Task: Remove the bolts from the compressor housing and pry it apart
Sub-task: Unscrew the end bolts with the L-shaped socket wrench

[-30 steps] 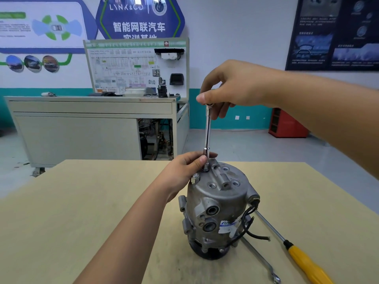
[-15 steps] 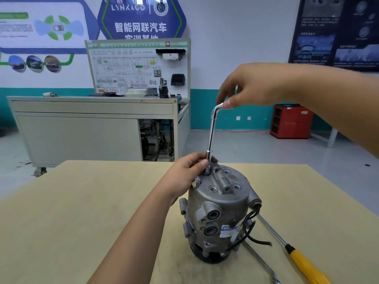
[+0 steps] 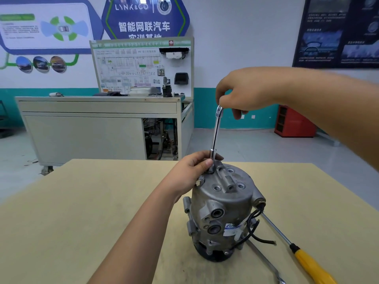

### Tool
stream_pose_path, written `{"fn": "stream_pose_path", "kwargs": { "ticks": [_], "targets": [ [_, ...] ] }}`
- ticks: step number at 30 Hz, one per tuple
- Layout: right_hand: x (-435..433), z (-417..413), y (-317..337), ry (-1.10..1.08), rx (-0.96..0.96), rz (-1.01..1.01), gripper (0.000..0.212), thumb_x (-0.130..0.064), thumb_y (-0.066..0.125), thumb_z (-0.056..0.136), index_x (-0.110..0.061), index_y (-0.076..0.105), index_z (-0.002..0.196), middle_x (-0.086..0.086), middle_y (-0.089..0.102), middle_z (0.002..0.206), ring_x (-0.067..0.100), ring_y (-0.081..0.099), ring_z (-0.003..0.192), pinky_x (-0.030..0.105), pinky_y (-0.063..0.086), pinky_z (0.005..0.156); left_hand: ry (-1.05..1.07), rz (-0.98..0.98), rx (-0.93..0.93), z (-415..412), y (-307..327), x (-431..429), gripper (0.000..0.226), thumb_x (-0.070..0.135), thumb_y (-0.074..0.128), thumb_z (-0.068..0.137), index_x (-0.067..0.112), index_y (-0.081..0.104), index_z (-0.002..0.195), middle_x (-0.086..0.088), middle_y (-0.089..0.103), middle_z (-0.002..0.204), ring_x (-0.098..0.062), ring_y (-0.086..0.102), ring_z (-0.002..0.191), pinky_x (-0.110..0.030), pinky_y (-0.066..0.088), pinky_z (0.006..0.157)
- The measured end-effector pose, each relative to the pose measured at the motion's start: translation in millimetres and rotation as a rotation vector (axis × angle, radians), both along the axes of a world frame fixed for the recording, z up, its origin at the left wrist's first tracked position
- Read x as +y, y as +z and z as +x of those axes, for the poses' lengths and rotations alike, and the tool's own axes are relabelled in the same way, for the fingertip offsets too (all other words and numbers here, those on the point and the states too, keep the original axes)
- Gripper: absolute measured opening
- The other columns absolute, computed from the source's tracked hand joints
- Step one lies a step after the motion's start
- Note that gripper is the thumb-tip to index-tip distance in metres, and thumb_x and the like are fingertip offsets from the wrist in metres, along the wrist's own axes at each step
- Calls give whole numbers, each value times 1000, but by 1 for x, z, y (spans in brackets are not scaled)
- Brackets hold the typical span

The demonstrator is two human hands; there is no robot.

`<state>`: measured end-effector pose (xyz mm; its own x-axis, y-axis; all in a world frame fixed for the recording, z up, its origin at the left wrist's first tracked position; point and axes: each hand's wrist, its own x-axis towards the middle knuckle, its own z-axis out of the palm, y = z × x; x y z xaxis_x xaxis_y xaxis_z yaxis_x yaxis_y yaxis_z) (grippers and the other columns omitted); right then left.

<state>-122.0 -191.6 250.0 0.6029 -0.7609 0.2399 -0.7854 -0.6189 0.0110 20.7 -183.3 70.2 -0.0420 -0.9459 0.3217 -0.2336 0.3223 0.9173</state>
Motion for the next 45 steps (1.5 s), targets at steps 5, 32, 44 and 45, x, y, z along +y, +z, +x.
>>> {"fn": "stream_pose_path", "kwargs": {
  "ticks": [5,32,44,45],
  "targets": [
    [-7,7,-12,27,-62,-153,23,-40,52,94,-18,60,89,-3,54,60,8,46,55,23,31,48,13,-11,21,-2,-1,0,32,12,44,101,29,68,89,19,70,85,7,62,81,-8,46,73],
    [-1,1,-9,199,-153,-95,29,-9,60,83,-25,65,107,-18,44,65,-2,49,52,2,30,41,19,18,5,-3,0,1,30,11,45,100,26,67,86,6,68,93,-4,59,85,-16,46,79],
    [-4,-8,-10,225,-179,118,20,-23,49,96,-19,60,80,-4,70,65,5,66,58,11,44,52,24,29,10,-3,-1,3,26,11,45,100,22,66,89,1,67,99,-10,58,91,-26,45,88],
    [-5,-10,-10,227,-167,125,17,-23,48,97,-22,60,85,-4,71,68,5,67,61,14,44,54,26,31,12,-4,-1,3,26,11,45,100,22,66,89,1,67,99,-11,58,92,-28,46,90]
  ]
}}
